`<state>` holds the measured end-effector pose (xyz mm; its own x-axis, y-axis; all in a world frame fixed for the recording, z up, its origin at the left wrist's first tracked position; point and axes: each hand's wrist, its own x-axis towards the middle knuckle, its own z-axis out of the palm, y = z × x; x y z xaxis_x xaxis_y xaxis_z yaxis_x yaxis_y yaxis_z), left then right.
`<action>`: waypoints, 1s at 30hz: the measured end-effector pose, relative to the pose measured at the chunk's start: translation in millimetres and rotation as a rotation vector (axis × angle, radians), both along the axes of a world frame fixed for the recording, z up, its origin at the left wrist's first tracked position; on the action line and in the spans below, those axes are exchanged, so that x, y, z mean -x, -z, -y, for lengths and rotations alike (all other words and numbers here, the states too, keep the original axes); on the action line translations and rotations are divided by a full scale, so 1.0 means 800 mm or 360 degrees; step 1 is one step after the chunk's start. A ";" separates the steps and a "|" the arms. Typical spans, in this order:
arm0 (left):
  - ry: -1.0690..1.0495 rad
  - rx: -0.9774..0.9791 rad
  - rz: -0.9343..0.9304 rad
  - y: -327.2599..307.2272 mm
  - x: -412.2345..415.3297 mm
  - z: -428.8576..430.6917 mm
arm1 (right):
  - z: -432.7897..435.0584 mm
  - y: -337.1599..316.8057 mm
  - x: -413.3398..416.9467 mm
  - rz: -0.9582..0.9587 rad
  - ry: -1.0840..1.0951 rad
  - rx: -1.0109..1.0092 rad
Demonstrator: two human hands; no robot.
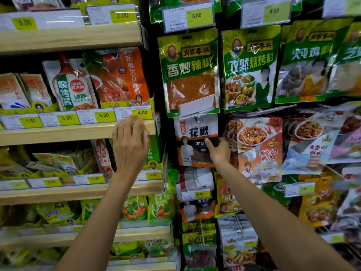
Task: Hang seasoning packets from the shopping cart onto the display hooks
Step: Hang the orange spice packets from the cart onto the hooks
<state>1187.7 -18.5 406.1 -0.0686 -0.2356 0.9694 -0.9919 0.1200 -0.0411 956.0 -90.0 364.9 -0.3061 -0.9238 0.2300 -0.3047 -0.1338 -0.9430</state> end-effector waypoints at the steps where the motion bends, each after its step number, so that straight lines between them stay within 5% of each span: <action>1: 0.0007 0.0023 -0.0027 0.001 0.003 -0.003 | -0.008 0.001 0.002 -0.0031 0.0008 0.0015; 5: 0.0146 0.0143 -0.0041 0.019 0.037 -0.018 | -0.057 0.019 0.021 -0.0091 -0.0053 0.0190; 9: 0.0429 -0.0056 -0.0082 0.065 0.109 -0.031 | -0.113 0.050 0.078 -0.0055 -0.0076 0.0258; 14: 0.0869 -0.0815 -0.0515 0.142 0.241 -0.053 | -0.189 0.119 0.209 -0.0119 0.0140 0.0096; 19: 0.1196 -0.1702 -0.0999 0.223 0.407 -0.090 | -0.283 0.204 0.358 0.0165 0.0511 -0.0229; 23: 0.1353 -0.2205 -0.1050 0.290 0.540 -0.142 | -0.385 0.262 0.469 0.0143 0.0723 -0.0459; 30: 0.1434 -0.2562 -0.0832 0.382 0.721 -0.235 | -0.533 0.331 0.615 0.0223 0.1049 -0.0856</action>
<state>610.9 169.7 100.3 -0.4818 -0.8660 -0.1342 -0.4986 0.1449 0.8546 464.2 336.0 100.1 -0.8111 -0.5200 -0.2677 -0.0390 0.5048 -0.8623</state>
